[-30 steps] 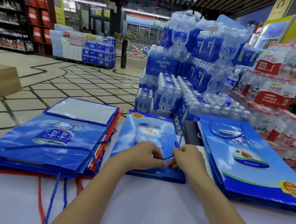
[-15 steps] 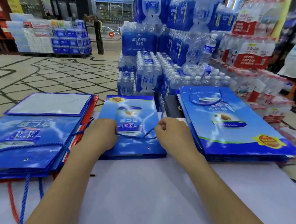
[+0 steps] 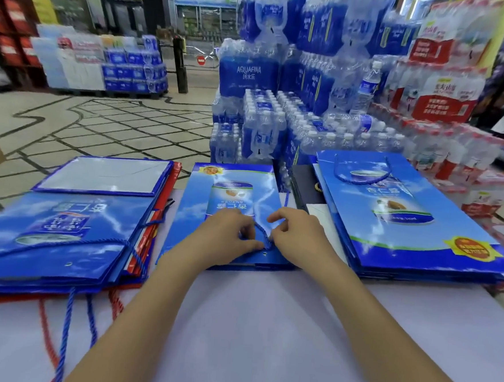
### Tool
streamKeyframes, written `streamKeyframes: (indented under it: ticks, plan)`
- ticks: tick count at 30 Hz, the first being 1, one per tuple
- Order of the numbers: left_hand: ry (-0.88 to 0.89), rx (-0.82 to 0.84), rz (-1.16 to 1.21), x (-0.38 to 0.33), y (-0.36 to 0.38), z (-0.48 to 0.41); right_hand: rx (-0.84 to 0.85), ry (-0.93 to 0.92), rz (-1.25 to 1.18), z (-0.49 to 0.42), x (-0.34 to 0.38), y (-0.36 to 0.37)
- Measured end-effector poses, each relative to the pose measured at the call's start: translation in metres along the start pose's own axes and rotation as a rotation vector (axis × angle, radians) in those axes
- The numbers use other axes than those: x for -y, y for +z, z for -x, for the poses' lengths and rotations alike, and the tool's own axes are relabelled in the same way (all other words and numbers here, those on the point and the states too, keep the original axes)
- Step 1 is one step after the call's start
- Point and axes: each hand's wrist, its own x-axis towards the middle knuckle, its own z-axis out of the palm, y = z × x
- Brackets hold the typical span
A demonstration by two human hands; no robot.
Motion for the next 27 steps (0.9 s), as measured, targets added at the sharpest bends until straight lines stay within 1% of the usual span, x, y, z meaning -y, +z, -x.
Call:
streamKeyframes:
  ticks: [2, 5, 7, 10, 13, 18, 27]
  plan:
    - [0.001, 0.039, 0.038, 0.004, -0.003, 0.0, 0.048, -0.056, 0.024, 0.001, -0.001, -0.002]
    - [-0.019, 0.103, 0.12, 0.01, -0.01, 0.003, 0.205, -0.192, 0.234, 0.003, 0.0, -0.003]
    - [-0.027, 0.12, 0.164, 0.013, -0.013, 0.004, 0.247, -0.246, 0.362, 0.002, 0.001, 0.0]
    - [-0.053, 0.131, 0.175, 0.018, -0.016, 0.003, 0.176, -0.24, 0.398, 0.003, 0.0, 0.004]
    - [-0.11, 0.093, 0.085, 0.027, -0.02, 0.002, 0.083, -0.22, 0.368, 0.003, -0.002, 0.003]
    - [-0.197, 0.055, -0.025, 0.033, -0.022, 0.0, 0.077, -0.197, 0.316, 0.004, -0.002, 0.001]
    - [-0.217, 0.063, -0.054, 0.034, -0.022, 0.0, 0.042, -0.139, 0.262, 0.003, -0.002, -0.001]
